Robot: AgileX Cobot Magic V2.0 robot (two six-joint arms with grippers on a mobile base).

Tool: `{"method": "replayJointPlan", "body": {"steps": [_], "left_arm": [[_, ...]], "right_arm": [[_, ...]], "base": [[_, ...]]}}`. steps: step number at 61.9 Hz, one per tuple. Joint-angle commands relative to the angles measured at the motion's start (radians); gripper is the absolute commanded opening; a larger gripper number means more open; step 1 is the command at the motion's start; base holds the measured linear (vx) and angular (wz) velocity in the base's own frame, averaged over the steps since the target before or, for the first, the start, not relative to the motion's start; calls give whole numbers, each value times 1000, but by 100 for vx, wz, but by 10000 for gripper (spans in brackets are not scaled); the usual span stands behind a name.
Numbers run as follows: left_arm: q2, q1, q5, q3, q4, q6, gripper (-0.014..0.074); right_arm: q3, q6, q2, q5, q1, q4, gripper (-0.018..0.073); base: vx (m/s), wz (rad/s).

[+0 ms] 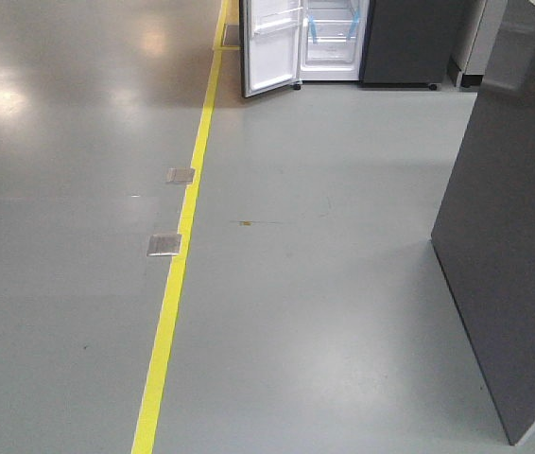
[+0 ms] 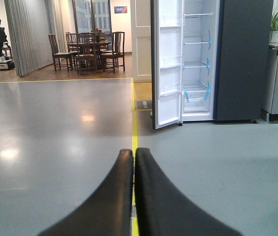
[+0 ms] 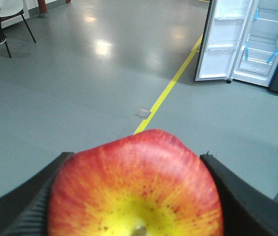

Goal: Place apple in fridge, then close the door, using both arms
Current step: 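Drive toward the open silver fridge carrying the apple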

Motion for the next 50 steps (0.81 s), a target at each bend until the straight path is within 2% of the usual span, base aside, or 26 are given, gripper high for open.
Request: {"method": "replayJointPlan", "body": {"steps": [1, 50], "left_arm": [[-15, 0, -68, 28, -9, -10, -6], [-15, 0, -68, 28, -9, -10, -6]], "right_arm": [[-28, -9, -16, -70, -3, 35, -7], [-28, -10, -16, -70, -3, 35, -7]], "base": [[22, 2], [24, 3]]}}
